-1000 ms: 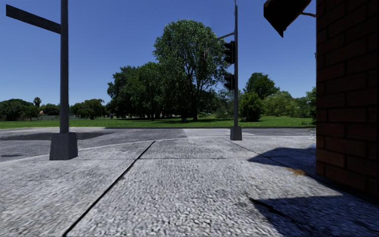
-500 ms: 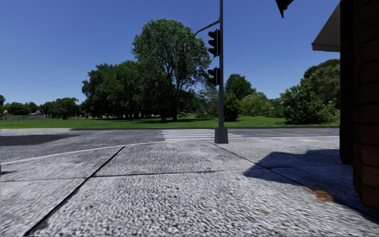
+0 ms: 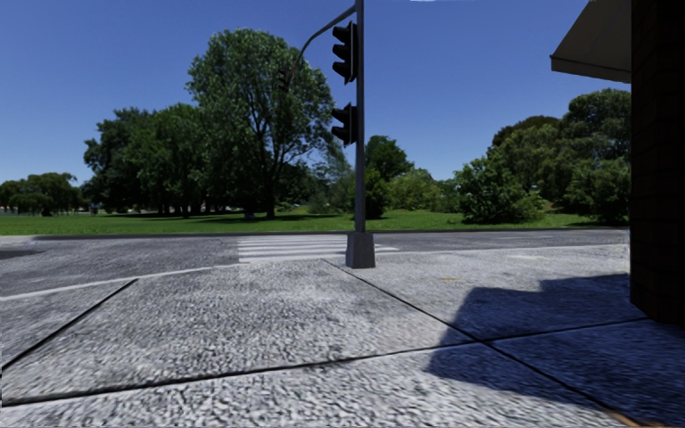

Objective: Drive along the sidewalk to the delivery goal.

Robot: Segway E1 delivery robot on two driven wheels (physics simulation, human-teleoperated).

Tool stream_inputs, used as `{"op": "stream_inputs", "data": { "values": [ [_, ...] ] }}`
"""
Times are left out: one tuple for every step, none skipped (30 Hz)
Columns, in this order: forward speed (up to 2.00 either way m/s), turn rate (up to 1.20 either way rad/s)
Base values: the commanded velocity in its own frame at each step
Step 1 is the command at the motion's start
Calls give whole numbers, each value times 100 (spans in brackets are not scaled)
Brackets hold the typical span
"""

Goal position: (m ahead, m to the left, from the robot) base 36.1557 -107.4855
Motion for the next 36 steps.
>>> {"op": "stream_inputs", "data": {
  "values": [
    [200, -41],
    [200, -41],
    [200, -41],
    [200, -41],
    [200, -41],
    [200, -41],
    [200, -41],
    [200, -41],
    [200, -41],
    [200, -41],
    [200, -41],
    [200, -41],
    [200, -41],
    [200, -41],
    [200, -41],
    [200, -41],
    [200, -41],
    [200, -41],
    [200, -41],
    [200, -41],
    [200, -41],
    [200, -41],
    [200, -42],
    [200, -45],
    [200, -45],
    [200, -47],
    [200, -48],
    [200, -48],
    [200, -48],
    [200, -48],
    [200, -48],
    [200, -48],
    [200, -49],
    [200, -49],
    [200, -49],
    [200, -49]
  ]
}}
